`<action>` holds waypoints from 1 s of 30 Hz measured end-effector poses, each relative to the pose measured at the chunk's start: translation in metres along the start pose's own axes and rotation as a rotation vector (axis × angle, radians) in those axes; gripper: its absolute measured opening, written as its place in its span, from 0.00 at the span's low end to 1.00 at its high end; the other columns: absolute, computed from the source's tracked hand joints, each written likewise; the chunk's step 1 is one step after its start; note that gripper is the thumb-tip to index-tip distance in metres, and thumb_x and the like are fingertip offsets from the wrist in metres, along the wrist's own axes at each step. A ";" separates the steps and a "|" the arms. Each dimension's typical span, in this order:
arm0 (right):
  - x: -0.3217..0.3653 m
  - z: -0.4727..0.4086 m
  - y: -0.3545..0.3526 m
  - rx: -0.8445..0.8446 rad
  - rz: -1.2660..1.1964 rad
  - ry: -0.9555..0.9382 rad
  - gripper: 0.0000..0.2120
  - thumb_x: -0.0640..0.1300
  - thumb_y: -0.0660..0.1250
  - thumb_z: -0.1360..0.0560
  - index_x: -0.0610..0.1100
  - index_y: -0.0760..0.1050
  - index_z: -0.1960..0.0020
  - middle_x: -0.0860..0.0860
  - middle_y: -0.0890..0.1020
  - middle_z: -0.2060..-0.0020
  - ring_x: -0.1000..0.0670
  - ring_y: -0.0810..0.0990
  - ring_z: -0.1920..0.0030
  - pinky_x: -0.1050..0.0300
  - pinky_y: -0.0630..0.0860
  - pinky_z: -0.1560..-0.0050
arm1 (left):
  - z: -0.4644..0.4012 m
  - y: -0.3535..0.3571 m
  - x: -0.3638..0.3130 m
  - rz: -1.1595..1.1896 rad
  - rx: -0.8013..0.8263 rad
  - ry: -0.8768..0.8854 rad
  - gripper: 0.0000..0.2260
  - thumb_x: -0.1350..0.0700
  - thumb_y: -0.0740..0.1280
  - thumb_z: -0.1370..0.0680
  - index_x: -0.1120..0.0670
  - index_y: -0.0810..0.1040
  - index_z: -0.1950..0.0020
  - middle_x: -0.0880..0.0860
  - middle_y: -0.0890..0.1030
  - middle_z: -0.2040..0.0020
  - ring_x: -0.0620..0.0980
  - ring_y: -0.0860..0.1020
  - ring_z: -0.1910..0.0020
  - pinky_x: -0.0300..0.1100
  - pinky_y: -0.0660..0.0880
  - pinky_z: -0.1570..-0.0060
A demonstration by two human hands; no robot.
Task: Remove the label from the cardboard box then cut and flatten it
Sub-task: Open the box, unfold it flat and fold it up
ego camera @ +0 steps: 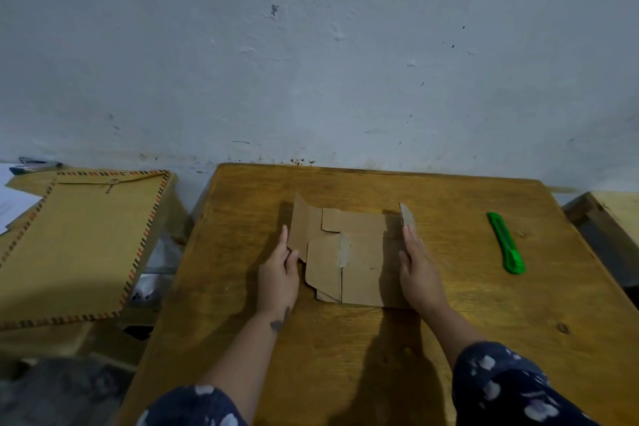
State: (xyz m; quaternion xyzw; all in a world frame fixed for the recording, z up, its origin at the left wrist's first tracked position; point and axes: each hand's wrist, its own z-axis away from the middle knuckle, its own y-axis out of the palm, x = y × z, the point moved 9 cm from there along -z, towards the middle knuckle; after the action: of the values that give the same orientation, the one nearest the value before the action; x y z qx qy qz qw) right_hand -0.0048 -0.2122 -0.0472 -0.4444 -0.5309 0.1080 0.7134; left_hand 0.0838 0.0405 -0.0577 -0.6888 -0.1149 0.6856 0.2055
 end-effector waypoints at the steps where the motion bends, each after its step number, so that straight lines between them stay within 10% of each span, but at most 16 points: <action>1: 0.000 0.000 -0.001 0.001 -0.014 0.004 0.26 0.40 0.55 0.19 0.49 0.52 0.23 0.52 0.55 0.23 0.50 0.51 0.23 0.51 0.52 0.25 | 0.001 0.002 -0.002 0.003 -0.008 -0.004 0.21 0.59 0.59 0.18 0.52 0.64 0.25 0.47 0.78 0.40 0.41 0.74 0.45 0.30 0.70 0.48; 7: 0.000 -0.001 -0.004 -0.009 -0.040 -0.016 0.25 0.41 0.55 0.19 0.49 0.53 0.23 0.52 0.55 0.23 0.51 0.52 0.24 0.50 0.54 0.24 | 0.007 0.011 -0.018 0.081 -0.028 -0.012 0.13 0.57 0.56 0.17 0.64 0.75 0.54 0.65 0.79 0.46 0.45 0.77 0.61 0.28 0.70 0.69; 15: -0.002 -0.002 -0.009 -0.020 -0.094 -0.008 0.24 0.42 0.54 0.18 0.49 0.53 0.24 0.52 0.56 0.24 0.51 0.54 0.24 0.52 0.54 0.25 | 0.007 0.025 -0.029 0.170 -0.048 -0.018 0.16 0.49 0.58 0.19 0.52 0.72 0.66 0.49 0.70 0.72 0.42 0.66 0.74 0.37 0.63 0.72; 26: -0.011 -0.003 -0.020 -0.025 -0.222 0.000 0.24 0.43 0.54 0.18 0.48 0.54 0.24 0.51 0.58 0.24 0.52 0.56 0.24 0.56 0.55 0.27 | 0.022 0.073 -0.085 -0.424 -0.013 0.257 0.17 0.42 0.58 0.20 0.45 0.78 0.37 0.44 0.85 0.53 0.41 0.81 0.61 0.32 0.73 0.67; 30: -0.016 -0.003 -0.022 -0.018 -0.256 -0.002 0.23 0.43 0.53 0.18 0.48 0.54 0.24 0.51 0.58 0.24 0.52 0.55 0.24 0.56 0.54 0.26 | 0.025 0.097 -0.092 -0.491 -0.002 0.360 0.16 0.45 0.62 0.21 0.46 0.77 0.35 0.44 0.80 0.39 0.42 0.80 0.44 0.40 0.78 0.48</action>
State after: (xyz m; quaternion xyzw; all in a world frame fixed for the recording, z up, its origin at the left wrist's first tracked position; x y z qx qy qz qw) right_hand -0.0159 -0.2371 -0.0413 -0.3792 -0.5849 0.0119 0.7169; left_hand 0.0435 -0.0832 -0.0179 -0.7511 -0.2402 0.4823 0.3815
